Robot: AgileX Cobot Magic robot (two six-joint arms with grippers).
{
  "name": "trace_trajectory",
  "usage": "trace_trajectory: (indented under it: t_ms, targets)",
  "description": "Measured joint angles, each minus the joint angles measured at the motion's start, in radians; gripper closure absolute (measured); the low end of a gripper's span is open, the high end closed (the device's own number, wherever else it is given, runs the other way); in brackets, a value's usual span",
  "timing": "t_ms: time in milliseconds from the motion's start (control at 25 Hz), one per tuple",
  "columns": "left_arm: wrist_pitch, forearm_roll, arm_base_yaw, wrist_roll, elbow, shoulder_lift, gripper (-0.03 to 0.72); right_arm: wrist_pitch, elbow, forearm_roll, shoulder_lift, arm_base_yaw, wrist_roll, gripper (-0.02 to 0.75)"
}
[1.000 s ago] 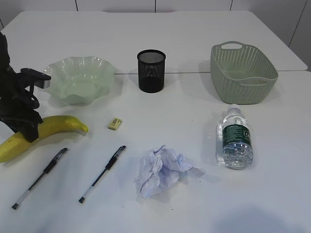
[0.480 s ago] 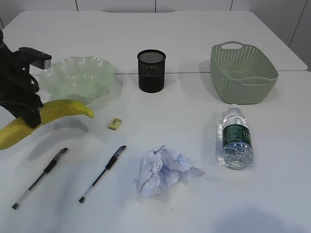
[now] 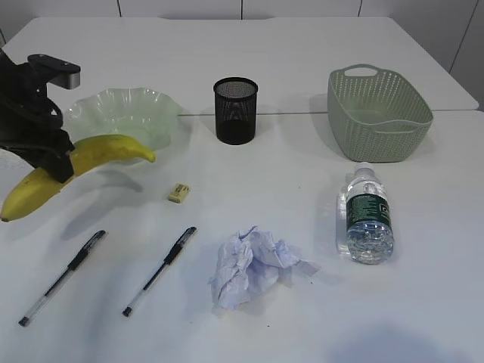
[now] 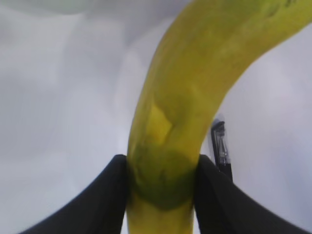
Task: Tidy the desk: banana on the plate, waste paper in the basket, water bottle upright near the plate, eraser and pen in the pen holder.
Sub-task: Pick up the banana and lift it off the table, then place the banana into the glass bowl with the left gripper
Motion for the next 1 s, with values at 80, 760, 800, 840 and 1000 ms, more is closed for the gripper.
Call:
trace_trajectory:
  t_ms: [80,760,800,840,1000]
  targets:
    - [-0.021,-0.014,0.000,-0.002,0.000,0.000,0.393,0.000,0.000,0.000,0.000,0.000,0.000,0.165]
    - [-0.068,-0.063,0.000,-0.013,-0.274,0.044,0.393,0.000,0.000,0.000,0.000,0.000,-0.002,0.165]
    - [-0.063,-0.063,0.000,-0.017,-0.291,0.061,0.393,0.000,0.000,0.000,0.000,0.000,-0.002,0.165]
    - [-0.063,-0.063,0.000,-0.017,-0.304,0.078,0.393,0.000,0.000,0.000,0.000,0.000,-0.002,0.165]
    - [-0.059,-0.061,0.000,-0.022,-0.352,0.135,0.393,0.000,0.000,0.000,0.000,0.000,-0.002,0.165]
